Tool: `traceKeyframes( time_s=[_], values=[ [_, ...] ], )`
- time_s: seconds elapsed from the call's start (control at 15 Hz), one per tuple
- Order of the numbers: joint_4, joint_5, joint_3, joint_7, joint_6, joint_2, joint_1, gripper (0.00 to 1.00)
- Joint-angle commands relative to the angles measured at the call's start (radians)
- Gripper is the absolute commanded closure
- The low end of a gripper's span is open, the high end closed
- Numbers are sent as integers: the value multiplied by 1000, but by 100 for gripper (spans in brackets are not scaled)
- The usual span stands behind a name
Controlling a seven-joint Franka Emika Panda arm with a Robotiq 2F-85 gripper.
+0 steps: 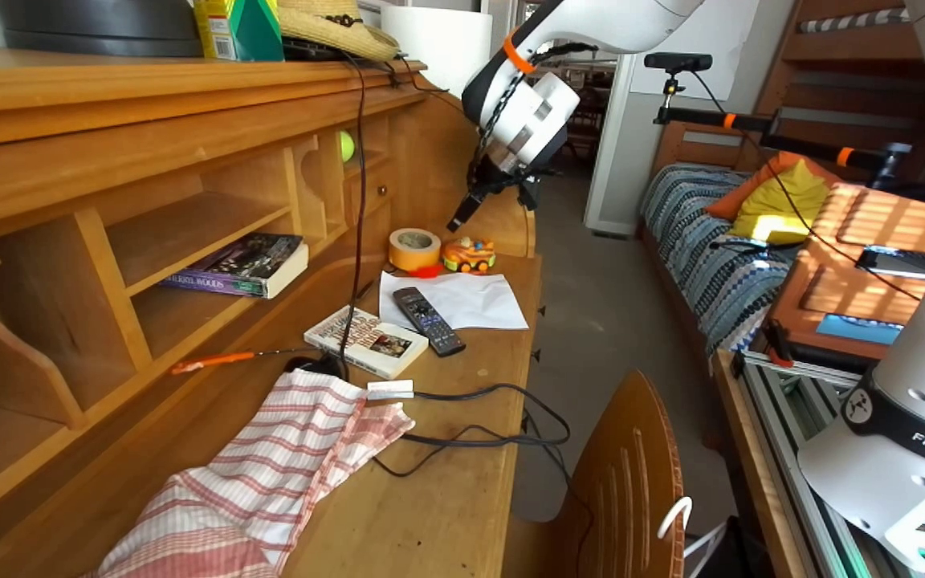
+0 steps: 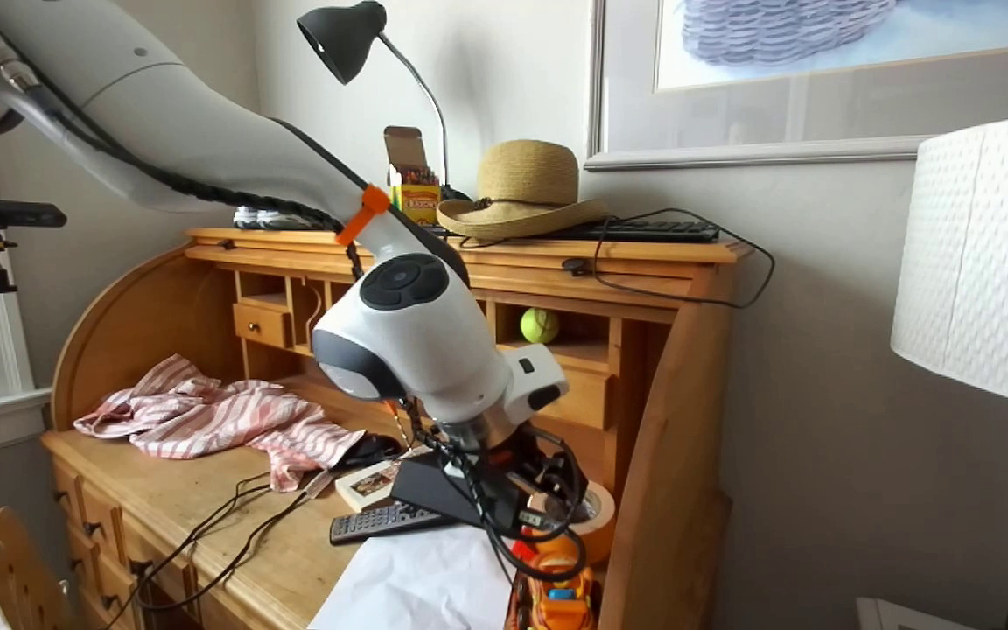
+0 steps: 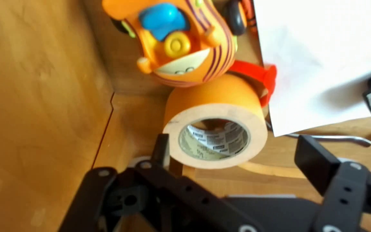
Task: Close the drawer on the right then hang the orange masking tape on the handle of the drawer.
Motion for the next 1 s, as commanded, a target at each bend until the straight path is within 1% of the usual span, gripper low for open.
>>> traceKeyframes(
  time_s=[0.0,0.13,0.4,0.47,0.53,0.73,0.87,0.93],
  values=[
    [20,-143,-14,98,-55,28,20,0],
    [47,-180,13,120,-43,50,13,0],
    [131,-152,99,96,58,126,-13,0],
    [156,-104,94,61,85,152,1,0],
    [181,-89,112,58,114,175,-6,1],
    [258,-96,120,83,160,252,0,0],
    [313,-101,123,98,172,302,5,7],
    [335,-103,124,107,173,320,10,9]
  ],
)
